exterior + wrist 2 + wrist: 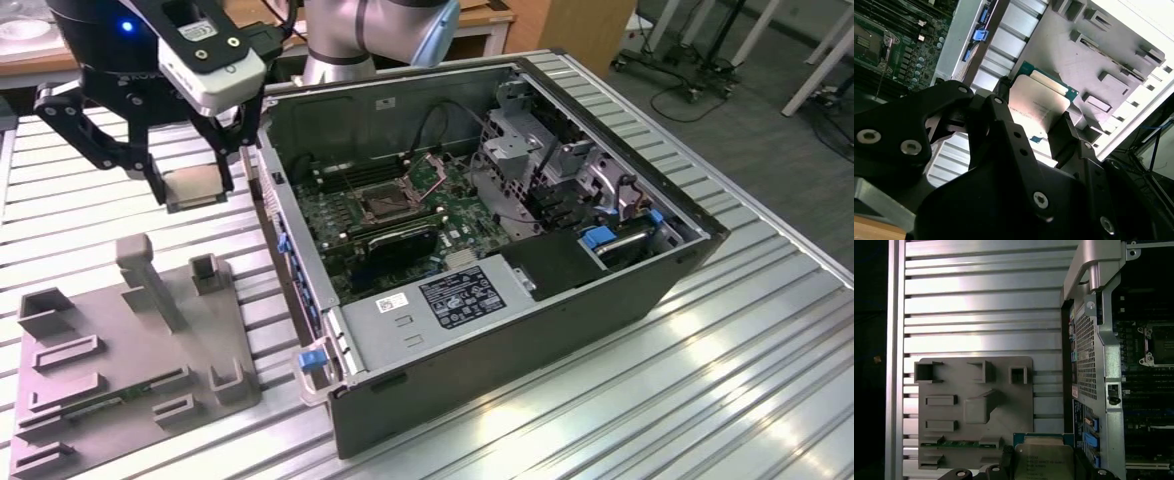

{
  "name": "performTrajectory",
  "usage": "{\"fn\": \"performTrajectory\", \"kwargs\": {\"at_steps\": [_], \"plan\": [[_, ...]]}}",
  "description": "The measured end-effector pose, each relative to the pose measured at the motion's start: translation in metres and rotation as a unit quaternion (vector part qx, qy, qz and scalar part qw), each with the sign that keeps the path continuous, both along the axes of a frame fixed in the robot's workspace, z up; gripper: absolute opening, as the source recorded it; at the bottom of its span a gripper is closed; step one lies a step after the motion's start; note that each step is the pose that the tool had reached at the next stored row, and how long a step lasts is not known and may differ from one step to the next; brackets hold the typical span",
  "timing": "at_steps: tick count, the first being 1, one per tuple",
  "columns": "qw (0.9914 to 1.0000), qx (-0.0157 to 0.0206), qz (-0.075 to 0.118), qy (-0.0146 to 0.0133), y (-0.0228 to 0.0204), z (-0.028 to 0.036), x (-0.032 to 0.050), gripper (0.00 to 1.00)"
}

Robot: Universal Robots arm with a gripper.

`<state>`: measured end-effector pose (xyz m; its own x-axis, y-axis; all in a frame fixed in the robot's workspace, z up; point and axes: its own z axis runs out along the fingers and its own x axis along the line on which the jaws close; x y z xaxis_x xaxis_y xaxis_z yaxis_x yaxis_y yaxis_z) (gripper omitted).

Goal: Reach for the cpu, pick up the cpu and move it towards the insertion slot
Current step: 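Pick up the cpu and move it towards the insertion slot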

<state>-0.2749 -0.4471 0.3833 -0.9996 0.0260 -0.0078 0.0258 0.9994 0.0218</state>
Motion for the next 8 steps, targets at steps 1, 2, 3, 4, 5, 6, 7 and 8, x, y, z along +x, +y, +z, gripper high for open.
{"fn": "performTrajectory", "kwargs": {"at_steps": [1, 2, 3, 4, 5, 6, 7, 8], "plan": [[1.00000, 0.0000, 0.000, 0.0000, 0.0000, 0.0000, 0.0009, 0.55], [1.00000, 0.0000, 0.000, 0.0000, 0.0000, 0.0000, 0.0017, 0.55], [1.00000, 0.0000, 0.000, 0.0000, 0.0000, 0.0000, 0.0027, 0.55], [1.00000, 0.0000, 0.000, 0.0000, 0.0000, 0.0000, 0.0040, 0.55], [1.00000, 0.0000, -0.001, 0.0000, 0.0000, 0.0000, 0.0055, 0.55], [1.00000, 0.0000, -0.001, 0.0000, 0.0000, 0.0000, 0.0071, 0.55], [1.00000, 0.0000, -0.001, 0.0000, 0.0000, -0.0001, 0.0089, 0.55], [1.00000, 0.0000, -0.001, 0.0000, 0.0000, -0.0001, 0.0104, 0.55]]}}
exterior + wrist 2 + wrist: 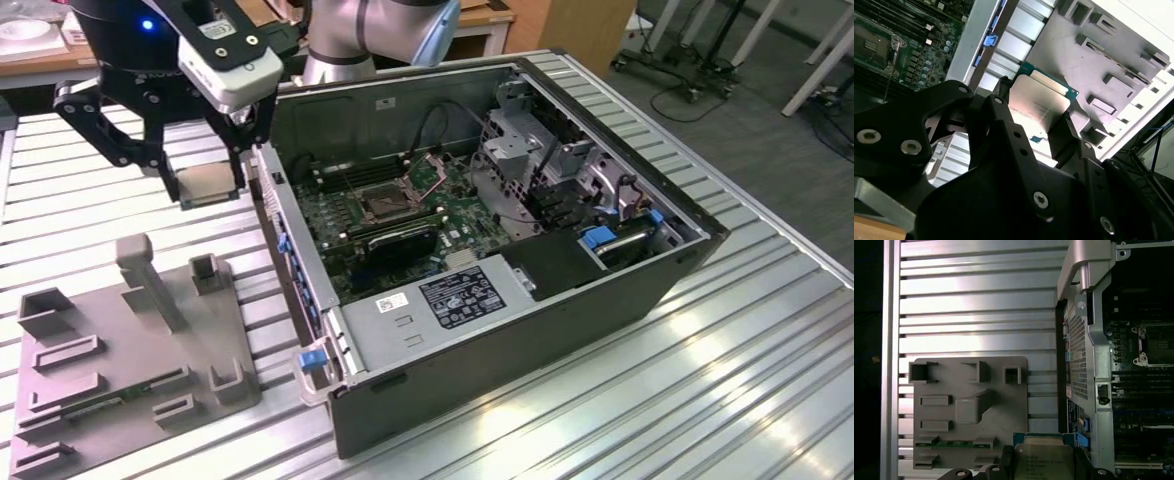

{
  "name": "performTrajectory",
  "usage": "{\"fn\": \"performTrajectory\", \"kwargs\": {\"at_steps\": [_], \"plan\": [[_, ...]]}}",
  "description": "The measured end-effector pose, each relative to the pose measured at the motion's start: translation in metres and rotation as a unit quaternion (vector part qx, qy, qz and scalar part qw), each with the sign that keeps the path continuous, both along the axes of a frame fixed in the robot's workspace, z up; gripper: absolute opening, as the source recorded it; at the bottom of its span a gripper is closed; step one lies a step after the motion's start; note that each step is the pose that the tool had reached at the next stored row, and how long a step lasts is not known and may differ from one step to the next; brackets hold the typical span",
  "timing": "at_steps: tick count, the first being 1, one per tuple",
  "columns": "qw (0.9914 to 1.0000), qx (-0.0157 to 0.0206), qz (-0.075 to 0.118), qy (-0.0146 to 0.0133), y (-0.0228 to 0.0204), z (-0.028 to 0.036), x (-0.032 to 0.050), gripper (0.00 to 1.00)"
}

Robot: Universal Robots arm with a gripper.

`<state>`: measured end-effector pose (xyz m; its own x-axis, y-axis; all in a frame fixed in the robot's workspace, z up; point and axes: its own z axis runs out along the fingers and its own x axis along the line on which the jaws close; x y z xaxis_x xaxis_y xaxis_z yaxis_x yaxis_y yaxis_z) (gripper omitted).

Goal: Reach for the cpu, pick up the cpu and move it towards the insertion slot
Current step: 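Pick up the cpu and move it towards the insertion slot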

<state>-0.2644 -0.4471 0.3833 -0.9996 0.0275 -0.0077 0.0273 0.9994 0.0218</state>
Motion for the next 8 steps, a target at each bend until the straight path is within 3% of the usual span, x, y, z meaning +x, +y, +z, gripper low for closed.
{"fn": "performTrajectory", "kwargs": {"at_steps": [8], "plan": [[1.00000, 0.0000, -0.001, 0.0000, 0.0000, -0.0002, 0.0113, 0.55]]}}
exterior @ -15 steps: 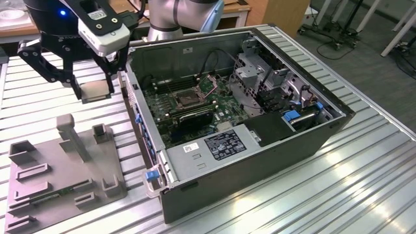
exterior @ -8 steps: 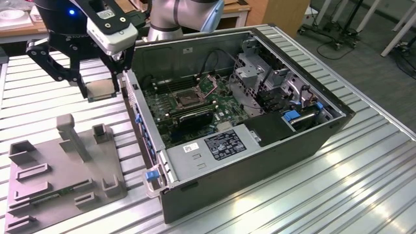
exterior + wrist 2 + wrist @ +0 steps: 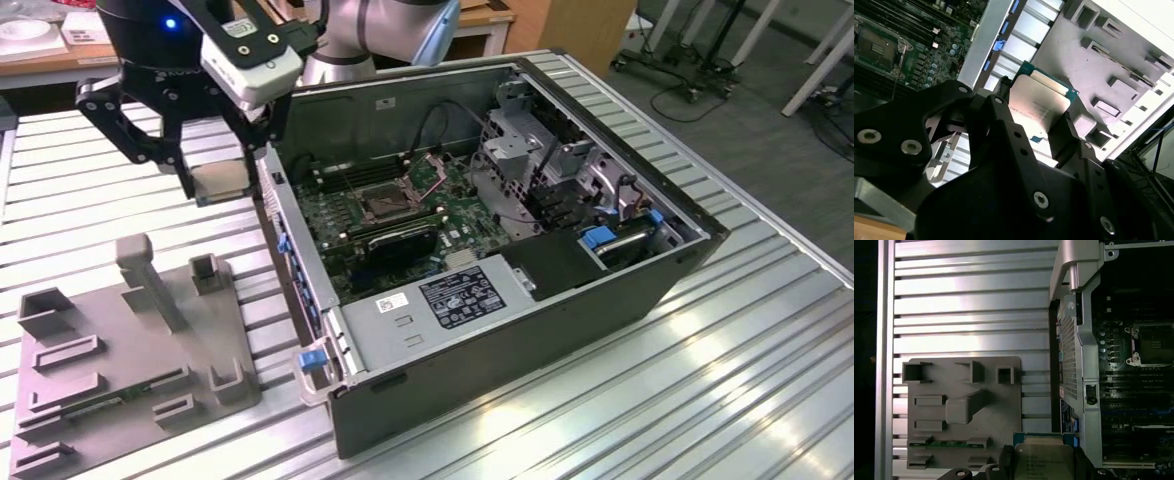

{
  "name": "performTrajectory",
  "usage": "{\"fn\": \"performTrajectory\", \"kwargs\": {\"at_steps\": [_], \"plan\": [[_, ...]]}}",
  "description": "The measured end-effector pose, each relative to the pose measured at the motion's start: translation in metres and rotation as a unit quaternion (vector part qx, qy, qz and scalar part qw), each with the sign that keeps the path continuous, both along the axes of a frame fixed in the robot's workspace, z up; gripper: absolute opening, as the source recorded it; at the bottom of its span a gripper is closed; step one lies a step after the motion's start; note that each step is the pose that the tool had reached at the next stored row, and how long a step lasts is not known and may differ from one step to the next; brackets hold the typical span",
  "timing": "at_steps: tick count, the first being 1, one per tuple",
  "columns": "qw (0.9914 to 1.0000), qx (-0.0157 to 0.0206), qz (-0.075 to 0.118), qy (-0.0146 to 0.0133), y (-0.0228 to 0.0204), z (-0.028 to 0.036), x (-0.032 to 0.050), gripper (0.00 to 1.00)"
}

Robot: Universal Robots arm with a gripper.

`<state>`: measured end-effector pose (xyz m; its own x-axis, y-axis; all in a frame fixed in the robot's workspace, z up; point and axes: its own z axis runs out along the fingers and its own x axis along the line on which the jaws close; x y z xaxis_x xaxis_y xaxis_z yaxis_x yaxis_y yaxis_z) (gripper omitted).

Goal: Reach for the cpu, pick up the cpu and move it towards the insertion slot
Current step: 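Pick up the cpu and move it towards the insertion slot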

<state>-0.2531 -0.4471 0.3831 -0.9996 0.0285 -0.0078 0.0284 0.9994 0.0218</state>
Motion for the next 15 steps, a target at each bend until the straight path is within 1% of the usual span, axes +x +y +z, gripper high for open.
{"fn": "performTrajectory", "kwargs": {"at_steps": [7, 15], "plan": [[1.00000, 0.0000, -0.001, 0.0000, 0.0000, -0.0001, 0.0093, 0.55], [1.00000, 0.0000, -0.001, 0.0000, 0.0000, -0.0002, 0.0175, 0.55]]}}
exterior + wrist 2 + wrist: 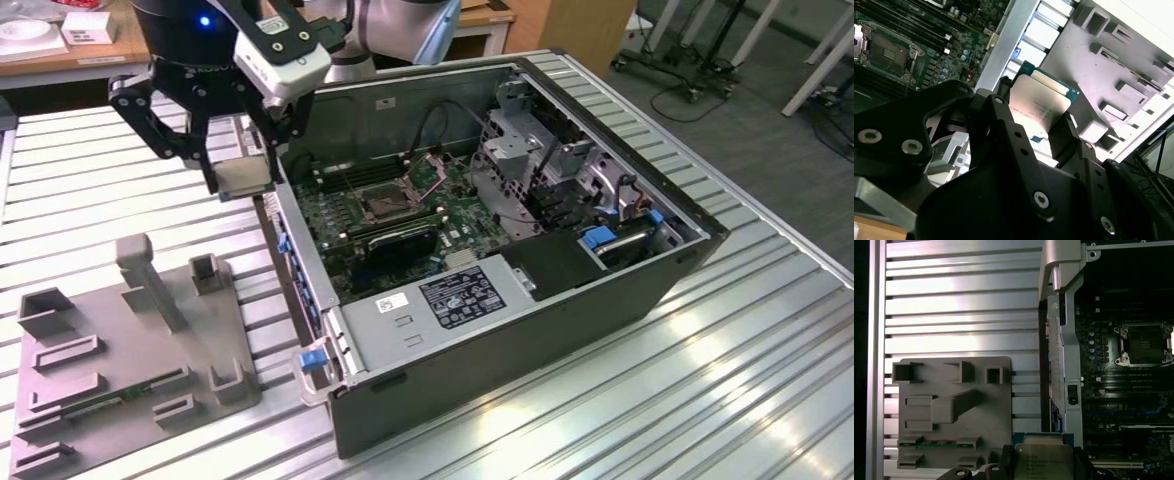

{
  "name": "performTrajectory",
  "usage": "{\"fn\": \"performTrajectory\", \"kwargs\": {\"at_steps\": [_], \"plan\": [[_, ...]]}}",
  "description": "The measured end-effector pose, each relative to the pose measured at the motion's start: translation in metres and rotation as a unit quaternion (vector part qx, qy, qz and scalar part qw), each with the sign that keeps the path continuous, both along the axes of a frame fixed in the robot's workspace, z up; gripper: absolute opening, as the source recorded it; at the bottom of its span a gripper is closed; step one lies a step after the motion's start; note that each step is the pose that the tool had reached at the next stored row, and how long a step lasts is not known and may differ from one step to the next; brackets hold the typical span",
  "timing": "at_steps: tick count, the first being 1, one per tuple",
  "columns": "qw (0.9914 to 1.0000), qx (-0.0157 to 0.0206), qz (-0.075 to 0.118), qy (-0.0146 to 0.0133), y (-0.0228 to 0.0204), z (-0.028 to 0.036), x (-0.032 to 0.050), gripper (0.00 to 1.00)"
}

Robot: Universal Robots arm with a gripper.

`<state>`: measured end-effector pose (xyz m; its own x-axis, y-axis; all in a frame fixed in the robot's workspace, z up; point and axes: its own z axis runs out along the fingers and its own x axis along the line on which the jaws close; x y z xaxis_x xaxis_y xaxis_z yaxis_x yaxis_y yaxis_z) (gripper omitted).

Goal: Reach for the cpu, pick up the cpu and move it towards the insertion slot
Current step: 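Pick up the cpu and move it towards the insertion slot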

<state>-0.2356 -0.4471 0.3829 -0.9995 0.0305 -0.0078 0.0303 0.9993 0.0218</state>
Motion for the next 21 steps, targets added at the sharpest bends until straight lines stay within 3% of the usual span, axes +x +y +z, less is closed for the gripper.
{"fn": "performTrajectory", "kwargs": {"at_steps": [21], "plan": [[1.00000, 0.0001, -0.001, 0.0000, 0.0000, -0.0002, 0.0187, 0.55]]}}
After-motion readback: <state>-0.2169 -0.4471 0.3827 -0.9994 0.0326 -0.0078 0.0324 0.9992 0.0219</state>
